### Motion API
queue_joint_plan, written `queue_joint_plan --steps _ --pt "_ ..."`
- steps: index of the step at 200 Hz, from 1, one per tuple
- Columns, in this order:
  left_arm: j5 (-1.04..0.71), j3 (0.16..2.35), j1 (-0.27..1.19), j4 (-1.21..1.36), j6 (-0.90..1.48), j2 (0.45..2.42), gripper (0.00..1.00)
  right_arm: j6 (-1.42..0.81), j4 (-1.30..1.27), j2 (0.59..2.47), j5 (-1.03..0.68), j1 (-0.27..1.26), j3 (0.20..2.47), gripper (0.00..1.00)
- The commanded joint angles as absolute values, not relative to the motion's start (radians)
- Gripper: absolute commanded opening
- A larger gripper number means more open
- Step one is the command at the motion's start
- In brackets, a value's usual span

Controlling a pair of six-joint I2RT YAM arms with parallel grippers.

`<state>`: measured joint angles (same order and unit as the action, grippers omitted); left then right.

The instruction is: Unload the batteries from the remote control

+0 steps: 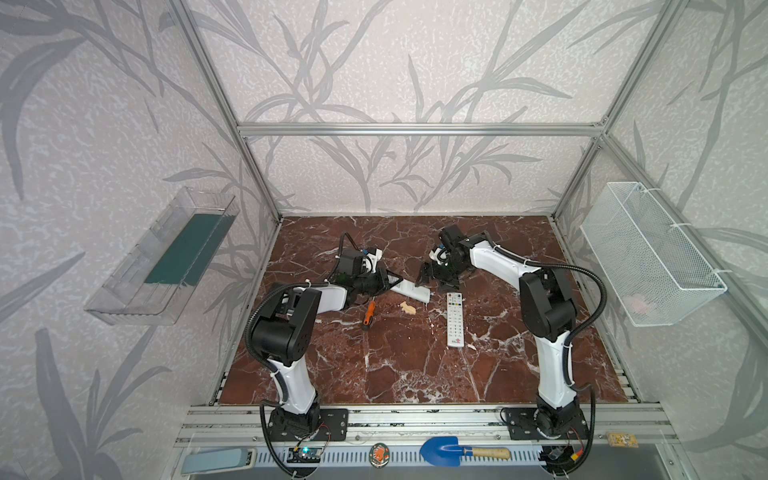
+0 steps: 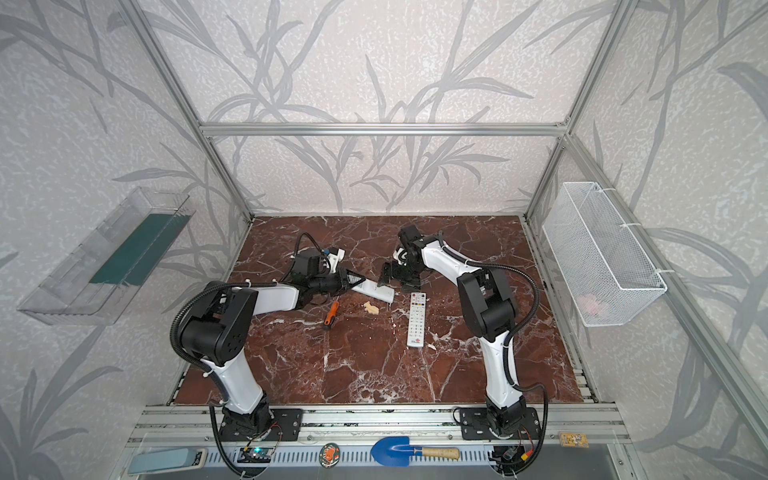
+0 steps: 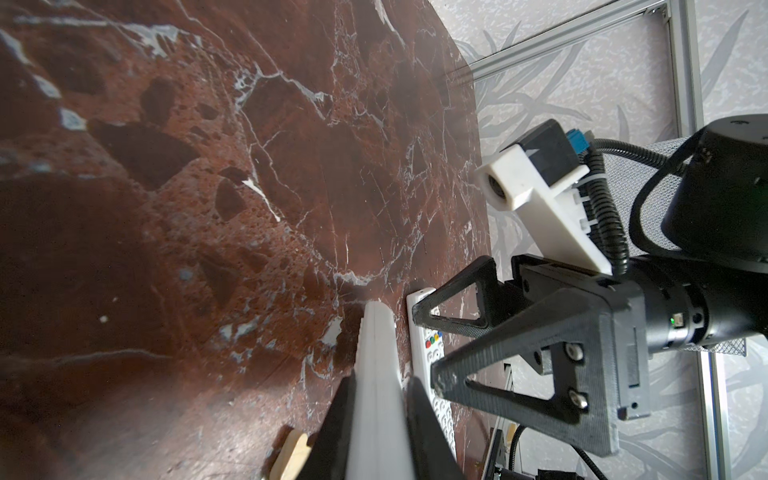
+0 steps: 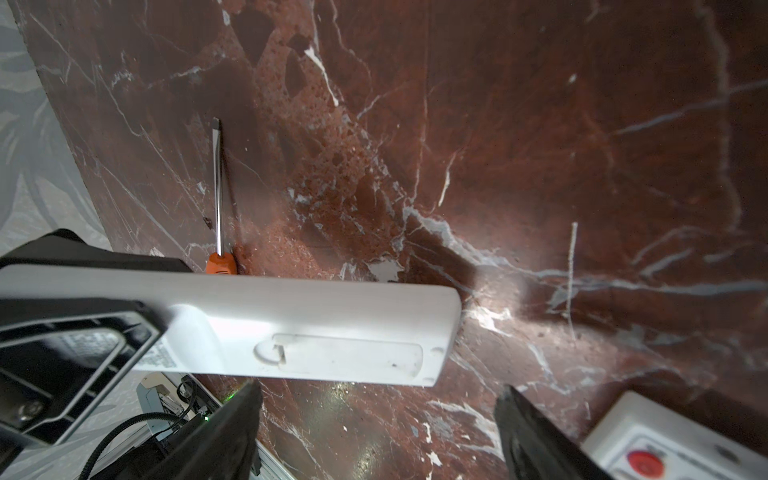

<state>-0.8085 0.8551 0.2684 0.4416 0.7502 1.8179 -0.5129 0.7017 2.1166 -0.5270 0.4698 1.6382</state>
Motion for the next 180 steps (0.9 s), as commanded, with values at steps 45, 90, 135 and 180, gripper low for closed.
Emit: queue_joint_plan --steps 45,90,135,180 --pt "-0.802 0.889 0.273 0.485 0.739 1.853 0.00 -0.539 0.621 2.127 -0.568 0.469 1.593 0.85" --pt "-0.795 0.890 0.276 0.492 0.747 1.856 0.00 -0.540 0.608 2.134 -0.566 0.469 1.579 0.82" --pt "-0.792 0.888 0.283 0.502 0.757 1.864 0.00 -0.538 0.598 2.147 -0.573 0.470 1.580 0.79" --pt "-0.794 0.890 0.288 0.514 0.767 1.869 0.00 -0.527 0.604 2.174 -0.571 0.473 1.596 0.78"
